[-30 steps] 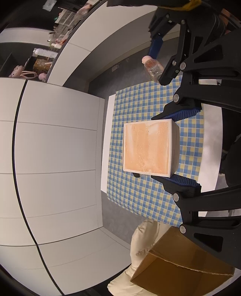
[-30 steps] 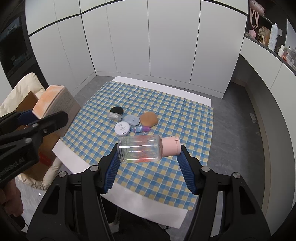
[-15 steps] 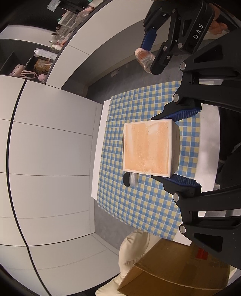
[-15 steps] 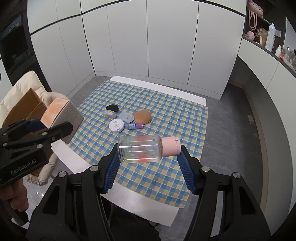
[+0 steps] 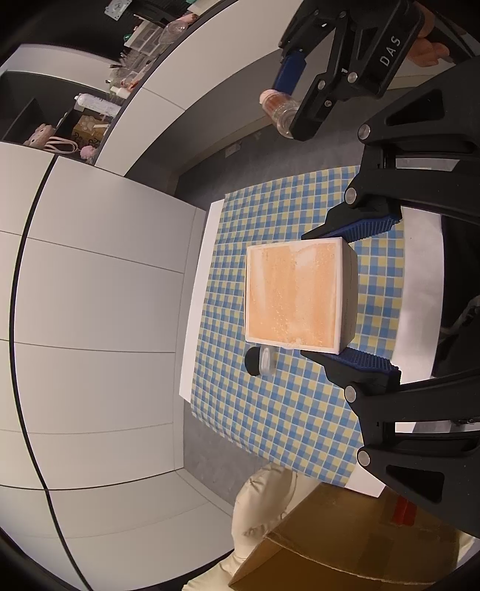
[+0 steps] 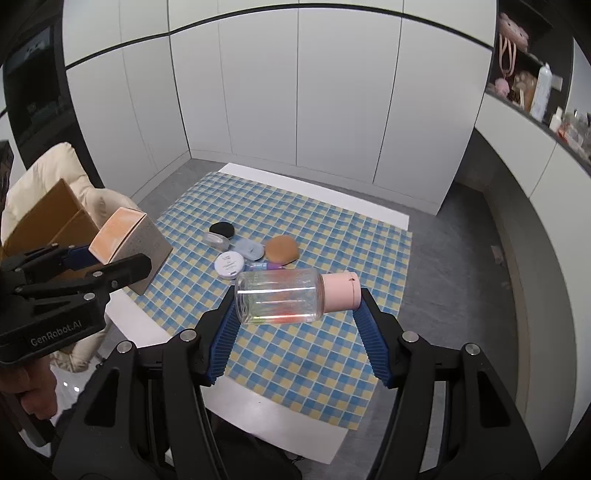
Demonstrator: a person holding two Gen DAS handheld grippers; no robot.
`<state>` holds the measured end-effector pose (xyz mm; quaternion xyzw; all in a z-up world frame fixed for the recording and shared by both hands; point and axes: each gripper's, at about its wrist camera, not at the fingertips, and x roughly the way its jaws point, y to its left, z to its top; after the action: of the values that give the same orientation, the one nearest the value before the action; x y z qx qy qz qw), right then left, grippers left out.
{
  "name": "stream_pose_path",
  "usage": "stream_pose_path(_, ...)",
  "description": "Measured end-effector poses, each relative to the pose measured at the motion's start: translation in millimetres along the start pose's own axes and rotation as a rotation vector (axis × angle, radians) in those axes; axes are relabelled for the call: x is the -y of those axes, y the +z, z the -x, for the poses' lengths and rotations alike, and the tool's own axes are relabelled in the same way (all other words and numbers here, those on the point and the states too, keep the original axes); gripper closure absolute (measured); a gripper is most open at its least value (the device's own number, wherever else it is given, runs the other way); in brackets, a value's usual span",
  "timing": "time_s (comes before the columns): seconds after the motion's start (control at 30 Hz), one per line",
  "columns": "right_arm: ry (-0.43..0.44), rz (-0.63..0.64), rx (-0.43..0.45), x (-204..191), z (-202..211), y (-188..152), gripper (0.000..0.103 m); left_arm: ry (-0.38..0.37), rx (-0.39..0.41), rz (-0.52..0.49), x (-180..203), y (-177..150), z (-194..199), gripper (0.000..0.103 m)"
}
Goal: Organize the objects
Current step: 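Lift and carry the peach box with left tool while right tool carries the bottle toward the box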
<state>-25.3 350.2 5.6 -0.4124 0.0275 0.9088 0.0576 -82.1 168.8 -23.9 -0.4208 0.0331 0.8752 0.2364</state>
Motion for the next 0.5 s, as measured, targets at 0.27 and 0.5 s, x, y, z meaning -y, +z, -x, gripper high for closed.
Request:
stream_pose_path(0.27,0.043,0.002,-0.029,-20.2,-9.9,1.2,0.040,0.022,0.000,0.031,-19.0,0.8,-3.8,0.052)
stream_pose_path(0.5,0.059,-0.023,-0.042,-26.5,-17.7,7.0,0.040,0.046,-0.007,0.034,-31.5,-3.4,-6.7,0.052)
